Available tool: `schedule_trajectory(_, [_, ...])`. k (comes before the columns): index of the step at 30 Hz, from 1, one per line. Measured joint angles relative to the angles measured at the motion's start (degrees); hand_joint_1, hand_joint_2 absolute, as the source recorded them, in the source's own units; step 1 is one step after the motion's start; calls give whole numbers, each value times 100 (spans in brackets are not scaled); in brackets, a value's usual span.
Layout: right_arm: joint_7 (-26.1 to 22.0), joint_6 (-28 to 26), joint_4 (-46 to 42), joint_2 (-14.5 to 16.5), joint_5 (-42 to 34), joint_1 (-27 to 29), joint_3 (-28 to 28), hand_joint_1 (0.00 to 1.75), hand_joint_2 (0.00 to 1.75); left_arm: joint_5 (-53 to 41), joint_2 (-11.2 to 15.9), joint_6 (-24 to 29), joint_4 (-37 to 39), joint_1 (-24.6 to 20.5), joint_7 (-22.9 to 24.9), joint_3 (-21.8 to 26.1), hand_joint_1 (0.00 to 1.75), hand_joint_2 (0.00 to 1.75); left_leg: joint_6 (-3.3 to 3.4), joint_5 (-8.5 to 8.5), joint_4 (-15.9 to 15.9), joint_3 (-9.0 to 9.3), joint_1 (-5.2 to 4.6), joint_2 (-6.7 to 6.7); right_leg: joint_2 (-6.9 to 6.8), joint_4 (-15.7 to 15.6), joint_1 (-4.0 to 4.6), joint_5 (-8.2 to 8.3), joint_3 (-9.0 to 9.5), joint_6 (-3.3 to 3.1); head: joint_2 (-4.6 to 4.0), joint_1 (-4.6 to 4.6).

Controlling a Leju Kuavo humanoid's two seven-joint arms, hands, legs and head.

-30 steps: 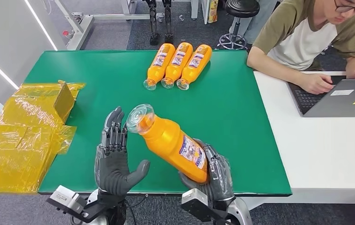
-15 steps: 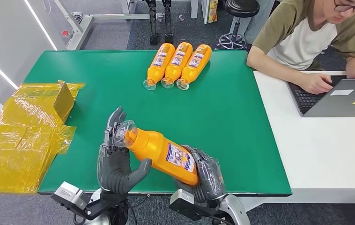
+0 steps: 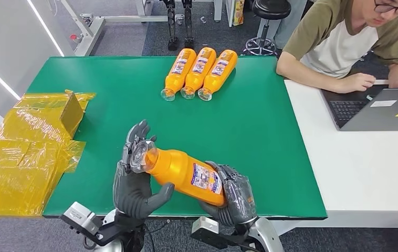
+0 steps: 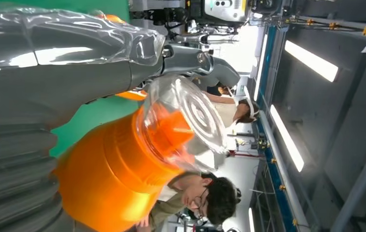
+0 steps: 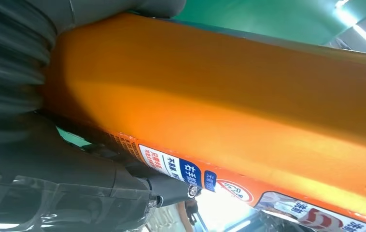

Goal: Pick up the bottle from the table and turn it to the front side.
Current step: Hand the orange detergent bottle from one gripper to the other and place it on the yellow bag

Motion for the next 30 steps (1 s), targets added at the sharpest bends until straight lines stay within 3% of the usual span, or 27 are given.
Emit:
schedule_trajectory(8, [-126, -66, -138, 43, -49, 72, 21, 171, 175, 21, -29, -292, 148, -56, 115, 0, 0, 175, 0, 0, 0, 0, 0, 0, 1, 0, 0, 0, -1, 0, 0, 1])
schedule_trajectory(24, [233, 522, -144, 84, 411, 131, 47, 171, 175, -28, -33, -391, 291, -76, 147, 18, 0, 175, 0, 0, 0, 0, 0, 2, 1, 0, 0, 0, -2, 0, 0, 1])
schedule_trajectory(28, [301, 593, -149, 84, 550, 122, 47, 168, 175, -28, -33, -403, 302, -65, 122, 26, 175, 175, 0, 0, 0, 0, 0, 2, 1, 0, 0, 0, -2, 0, 0, 1])
schedule_trajectory(30, [338, 612, -151, 85, 630, 110, 46, 168, 175, -39, -33, -448, 302, -51, 89, 26, 175, 175, 0, 0, 0, 0, 0, 2, 1, 0, 0, 0, -2, 0, 0, 1])
